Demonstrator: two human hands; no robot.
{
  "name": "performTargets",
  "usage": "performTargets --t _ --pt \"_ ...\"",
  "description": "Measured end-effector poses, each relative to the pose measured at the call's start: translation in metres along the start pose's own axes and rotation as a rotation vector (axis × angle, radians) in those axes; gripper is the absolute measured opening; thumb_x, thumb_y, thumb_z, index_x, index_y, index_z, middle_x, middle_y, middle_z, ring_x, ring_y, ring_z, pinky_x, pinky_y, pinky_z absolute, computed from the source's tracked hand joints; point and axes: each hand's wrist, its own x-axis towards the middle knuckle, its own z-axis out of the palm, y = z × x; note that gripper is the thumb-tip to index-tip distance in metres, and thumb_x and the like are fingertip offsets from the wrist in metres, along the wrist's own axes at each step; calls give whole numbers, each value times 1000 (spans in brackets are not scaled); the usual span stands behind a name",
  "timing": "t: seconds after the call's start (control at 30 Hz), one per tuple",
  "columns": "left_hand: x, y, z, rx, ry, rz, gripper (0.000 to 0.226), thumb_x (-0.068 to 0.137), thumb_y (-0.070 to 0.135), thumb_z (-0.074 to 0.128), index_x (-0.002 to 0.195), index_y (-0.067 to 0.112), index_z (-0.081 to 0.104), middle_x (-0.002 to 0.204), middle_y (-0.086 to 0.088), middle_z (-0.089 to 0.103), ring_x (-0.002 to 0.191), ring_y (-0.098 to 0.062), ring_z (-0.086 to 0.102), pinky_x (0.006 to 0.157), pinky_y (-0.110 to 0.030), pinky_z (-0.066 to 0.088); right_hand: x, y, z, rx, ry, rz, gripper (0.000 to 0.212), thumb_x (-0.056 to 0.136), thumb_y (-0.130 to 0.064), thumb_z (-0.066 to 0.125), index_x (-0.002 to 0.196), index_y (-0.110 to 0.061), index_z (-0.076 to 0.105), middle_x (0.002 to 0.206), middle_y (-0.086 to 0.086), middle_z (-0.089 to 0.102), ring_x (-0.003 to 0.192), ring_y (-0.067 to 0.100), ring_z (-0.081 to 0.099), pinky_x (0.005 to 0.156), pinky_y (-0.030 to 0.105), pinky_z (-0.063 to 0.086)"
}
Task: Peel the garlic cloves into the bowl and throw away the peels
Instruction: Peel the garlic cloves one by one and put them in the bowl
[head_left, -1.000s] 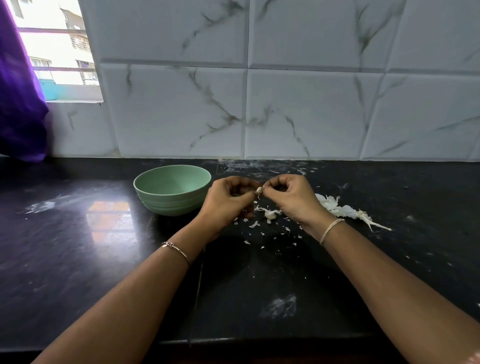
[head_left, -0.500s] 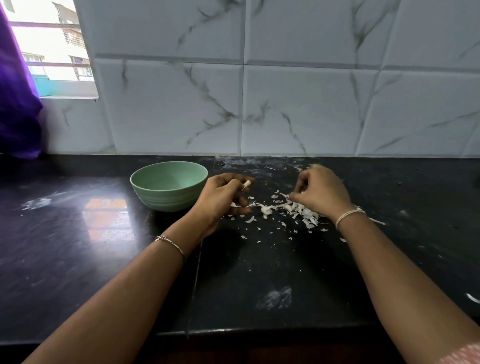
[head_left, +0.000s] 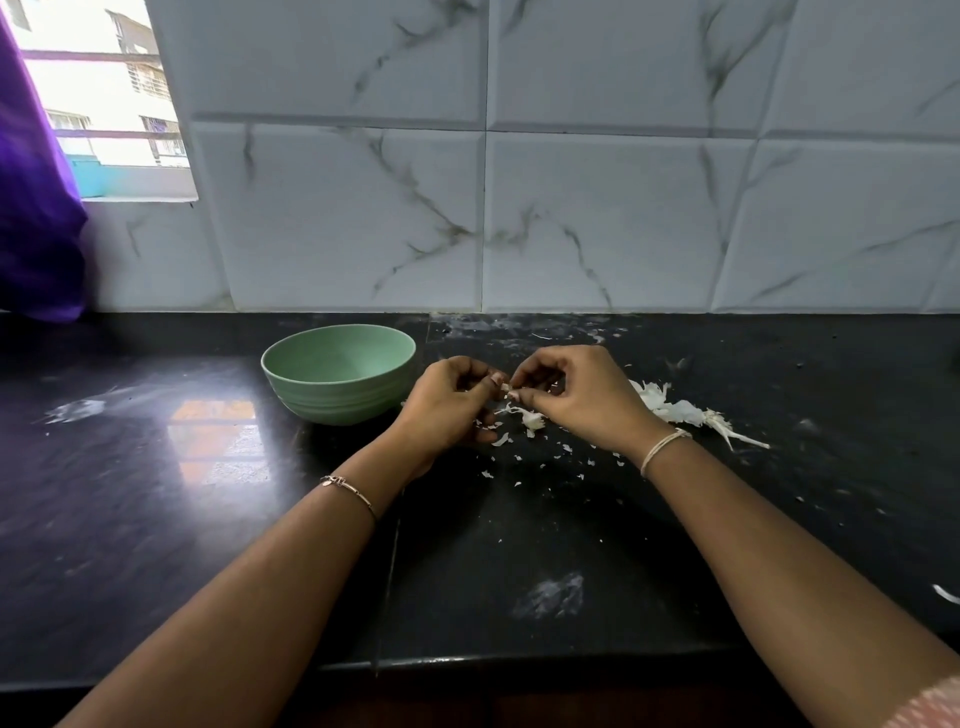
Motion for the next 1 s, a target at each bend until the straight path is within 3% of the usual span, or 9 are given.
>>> performTargets --t 0.13,0.33,0.6,0.73,1.0 --pt "0 0 -1 -7 -17 9 9 96 15 59 94 9 66 96 -16 65 55 -5 56 52 -24 54 0 1 3 -112 46 8 6 80 -30 75 86 -28 73 75 -13 70 72 1 64 71 31 56" --pt "-5 4 -2 -73 -40 13 9 92 15 66 94 7 68 87 -8 67 57 -5 58 52 -22 54 0 1 4 -174 43 18 11 87 -33 69 95 -26 74 83 -13 70 78 3 64 70 22 50" --pt "-3 3 -5 -32 39 65 2 87 10 71 88 10 69 78 -7 65 59 -12 59 51 -22 52 0 -3 10 -24 49 48 12 89 -28 67 94 -23 76 82 -10 73 79 3 66 73 24 53" --pt "-5 7 -4 -118 25 17 5 89 9 68 92 4 67 78 -7 65 55 -10 61 49 -21 52 0 -2 9 22 48 55 9 85 -29 71 92 -25 76 77 -14 71 75 -2 65 69 18 52" --pt "-7 10 -5 -157 -22 -77 6 90 10 67 91 4 67 78 -8 68 53 -10 60 50 -23 53 -3 -5 6 -160 51 8 8 86 -35 67 89 -30 73 78 -13 70 74 2 64 66 29 54"
